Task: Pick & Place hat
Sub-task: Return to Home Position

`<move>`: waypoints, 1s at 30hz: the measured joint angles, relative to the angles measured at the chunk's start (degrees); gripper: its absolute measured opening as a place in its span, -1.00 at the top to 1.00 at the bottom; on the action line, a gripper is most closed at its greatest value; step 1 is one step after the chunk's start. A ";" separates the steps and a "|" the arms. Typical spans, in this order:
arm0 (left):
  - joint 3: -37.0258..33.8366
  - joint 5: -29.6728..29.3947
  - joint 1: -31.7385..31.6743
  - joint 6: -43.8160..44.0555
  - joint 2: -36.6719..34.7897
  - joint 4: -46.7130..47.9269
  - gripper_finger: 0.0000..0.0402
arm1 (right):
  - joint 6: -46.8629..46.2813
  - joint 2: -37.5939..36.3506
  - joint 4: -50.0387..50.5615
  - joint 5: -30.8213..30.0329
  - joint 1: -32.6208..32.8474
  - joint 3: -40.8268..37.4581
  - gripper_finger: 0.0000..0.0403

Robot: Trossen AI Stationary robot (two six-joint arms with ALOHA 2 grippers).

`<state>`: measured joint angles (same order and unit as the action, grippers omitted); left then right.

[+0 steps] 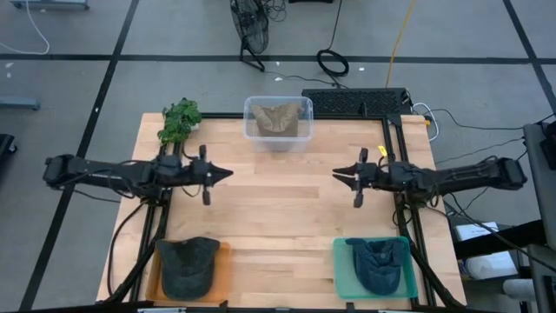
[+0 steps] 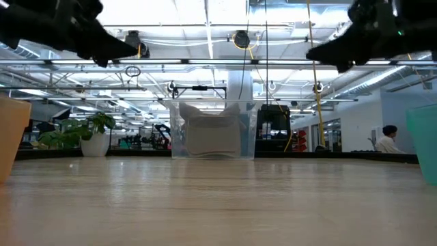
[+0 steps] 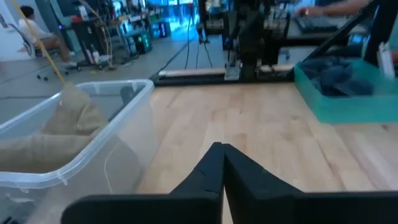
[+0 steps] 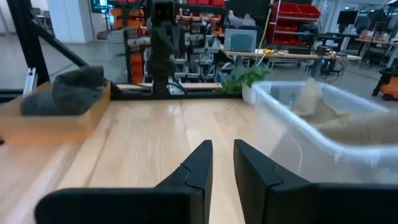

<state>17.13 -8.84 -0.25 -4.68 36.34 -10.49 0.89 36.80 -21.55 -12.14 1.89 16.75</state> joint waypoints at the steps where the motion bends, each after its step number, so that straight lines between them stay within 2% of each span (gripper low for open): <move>1: -1.00 0.30 0.00 0.29 -1.63 -0.36 0.97 | -0.11 -1.44 -0.27 0.00 0.02 -1.62 0.79; 7: -6.11 1.06 0.00 1.52 -13.45 0.97 0.91 | -3.23 -9.80 -6.83 -0.10 0.00 -11.02 0.79; 10: -7.20 1.38 0.00 2.25 -18.60 3.74 0.95 | -3.89 -14.30 -7.68 -0.27 0.00 -14.14 0.79; 15: -7.39 1.83 0.00 3.34 -26.28 10.75 0.94 | -3.42 -19.61 -4.23 -1.52 0.00 -15.63 0.79; 18: -7.39 5.58 0.00 3.02 -31.18 10.53 0.91 | -2.80 -21.98 -2.46 -1.46 0.02 -15.63 0.79; 21: -7.39 8.95 0.00 1.96 -36.23 10.65 0.97 | -2.33 -23.44 2.70 -1.46 0.00 -15.69 0.79; 25: -7.84 9.70 0.00 2.47 -35.82 9.57 0.95 | -5.22 -23.84 6.09 -1.37 0.02 -15.75 0.79; 30: -15.14 8.52 -0.15 4.82 -35.70 3.50 0.96 | -5.36 -23.96 5.93 -1.16 0.11 -15.80 0.79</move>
<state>1.99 -0.32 -0.40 0.14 0.64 -6.99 -4.47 12.84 -15.62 -13.30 2.00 0.95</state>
